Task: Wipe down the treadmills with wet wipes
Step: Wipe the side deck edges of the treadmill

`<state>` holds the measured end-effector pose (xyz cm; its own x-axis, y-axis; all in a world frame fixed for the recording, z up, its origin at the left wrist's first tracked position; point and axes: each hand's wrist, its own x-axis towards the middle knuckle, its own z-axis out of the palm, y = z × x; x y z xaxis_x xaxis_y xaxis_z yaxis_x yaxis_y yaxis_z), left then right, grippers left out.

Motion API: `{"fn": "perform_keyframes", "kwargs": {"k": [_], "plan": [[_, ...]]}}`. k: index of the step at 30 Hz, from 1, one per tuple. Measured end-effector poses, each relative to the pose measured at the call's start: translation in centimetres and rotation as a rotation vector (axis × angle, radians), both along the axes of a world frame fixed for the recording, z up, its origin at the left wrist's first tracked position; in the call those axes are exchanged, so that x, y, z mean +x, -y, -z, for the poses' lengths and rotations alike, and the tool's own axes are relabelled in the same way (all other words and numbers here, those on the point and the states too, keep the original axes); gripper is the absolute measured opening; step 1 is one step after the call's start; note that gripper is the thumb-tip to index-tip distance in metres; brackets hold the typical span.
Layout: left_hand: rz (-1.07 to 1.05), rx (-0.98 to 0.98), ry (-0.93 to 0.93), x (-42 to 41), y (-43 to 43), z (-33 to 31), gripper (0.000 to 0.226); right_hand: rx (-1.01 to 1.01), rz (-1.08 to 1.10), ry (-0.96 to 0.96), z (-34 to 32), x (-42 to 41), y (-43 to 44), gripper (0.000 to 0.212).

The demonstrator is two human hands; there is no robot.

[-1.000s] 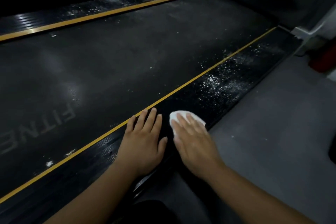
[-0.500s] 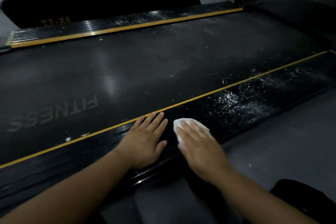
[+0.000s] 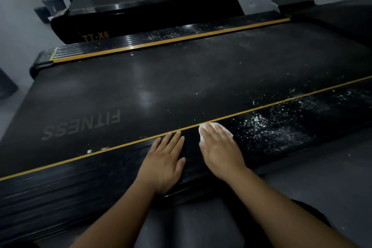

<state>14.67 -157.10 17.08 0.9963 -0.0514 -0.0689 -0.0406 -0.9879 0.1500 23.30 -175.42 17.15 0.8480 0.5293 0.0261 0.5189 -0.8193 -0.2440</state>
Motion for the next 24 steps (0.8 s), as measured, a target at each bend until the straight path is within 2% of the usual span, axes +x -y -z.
{"fn": "perform_keyframes", "kwargs": {"k": [4, 8, 13, 18, 21, 24], "plan": [[-0.004, -0.036, 0.025, -0.1, -0.3, 0.4, 0.079, -0.003, -0.061, 0.027, 0.3, -1.8, -3.1, 0.057], [0.0, -0.029, 0.027, -0.1, -0.4, 0.4, 0.08, 0.022, -0.2, 0.064, 1.1, -6.1, 1.0, 0.053], [0.011, -0.026, 0.03, -0.1, -0.4, 0.2, 0.083, 0.023, 0.087, 0.117, 1.5, -3.7, 0.7, 0.063], [0.019, -0.039, 0.032, -0.2, -0.7, 0.4, 0.087, 0.034, -0.169, 0.143, 2.3, -10.0, 0.8, 0.054], [0.015, -0.043, 0.045, -0.2, -0.6, 0.4, 0.087, 0.042, -0.018, 0.221, 2.3, -7.3, 2.9, 0.053], [0.005, -0.051, 0.055, -0.1, -0.5, 0.4, 0.087, 0.048, 0.141, 0.199, 2.0, -5.5, 1.2, 0.055]]}}
